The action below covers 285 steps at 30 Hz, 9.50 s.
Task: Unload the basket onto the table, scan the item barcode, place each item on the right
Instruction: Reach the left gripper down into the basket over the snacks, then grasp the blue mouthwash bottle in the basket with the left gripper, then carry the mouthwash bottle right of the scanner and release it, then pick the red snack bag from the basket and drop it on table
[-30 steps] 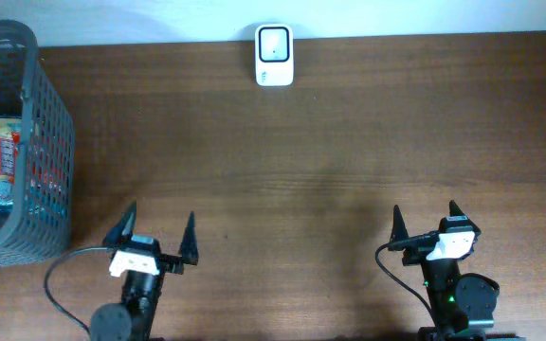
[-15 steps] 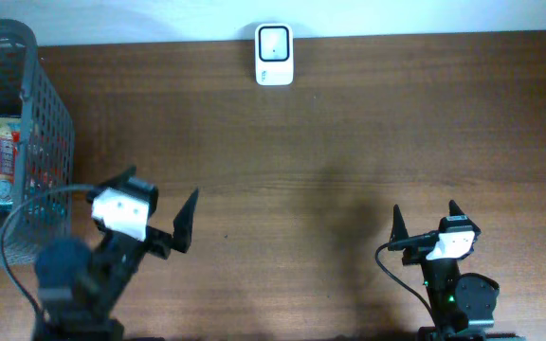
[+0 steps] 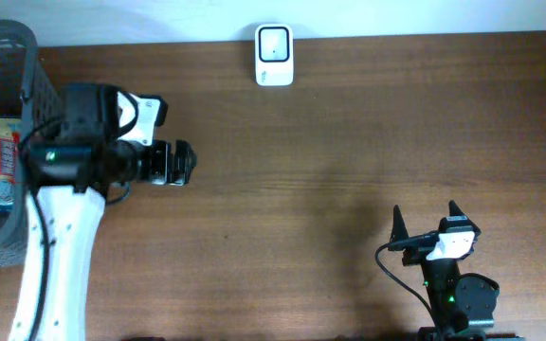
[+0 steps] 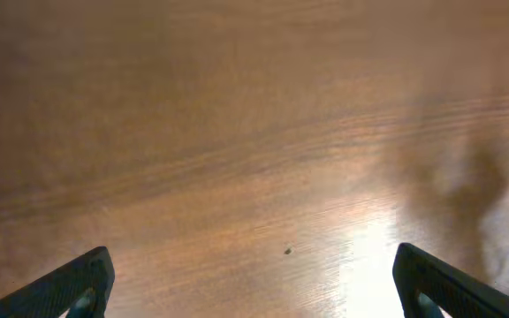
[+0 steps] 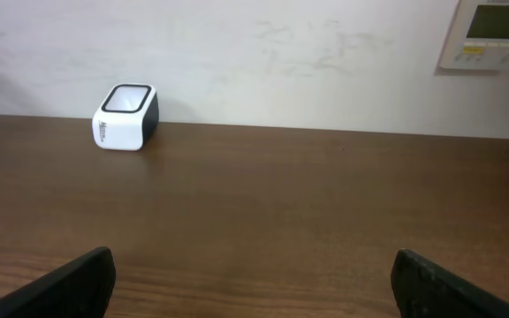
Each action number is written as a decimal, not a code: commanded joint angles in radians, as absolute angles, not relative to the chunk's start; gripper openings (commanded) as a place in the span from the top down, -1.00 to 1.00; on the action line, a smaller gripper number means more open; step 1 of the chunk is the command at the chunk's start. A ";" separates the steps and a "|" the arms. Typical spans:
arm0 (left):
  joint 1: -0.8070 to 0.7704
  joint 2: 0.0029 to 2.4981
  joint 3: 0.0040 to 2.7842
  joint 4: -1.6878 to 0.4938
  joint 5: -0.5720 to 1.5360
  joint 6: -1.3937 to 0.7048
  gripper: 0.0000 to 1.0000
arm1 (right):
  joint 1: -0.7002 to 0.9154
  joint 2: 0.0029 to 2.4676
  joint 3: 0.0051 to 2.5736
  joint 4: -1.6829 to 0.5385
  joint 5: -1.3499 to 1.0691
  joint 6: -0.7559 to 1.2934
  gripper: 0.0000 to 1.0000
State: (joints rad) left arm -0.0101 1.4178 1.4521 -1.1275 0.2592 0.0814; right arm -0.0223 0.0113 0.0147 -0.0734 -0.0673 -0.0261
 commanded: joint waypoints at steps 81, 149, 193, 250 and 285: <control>0.612 1.627 1.912 -1.327 0.016 -0.486 -0.98 | -0.014 0.005 0.006 -0.074 -0.055 -0.018 -0.97; -0.131 2.025 2.861 -1.644 0.253 -0.518 0.74 | -0.014 0.006 0.006 -0.074 -0.055 -0.018 -0.97; -0.730 2.591 2.664 -1.062 -0.127 -0.451 -0.64 | -0.014 0.006 0.006 -0.074 -0.055 -0.018 -0.97; 0.725 2.246 3.139 -1.362 0.947 -0.384 1.00 | -0.014 0.005 0.006 -0.074 -0.055 -0.018 -0.97; 0.132 1.890 2.505 -1.101 -0.140 -0.214 -0.99 | -0.014 0.006 0.006 -0.074 -0.055 -0.018 -0.97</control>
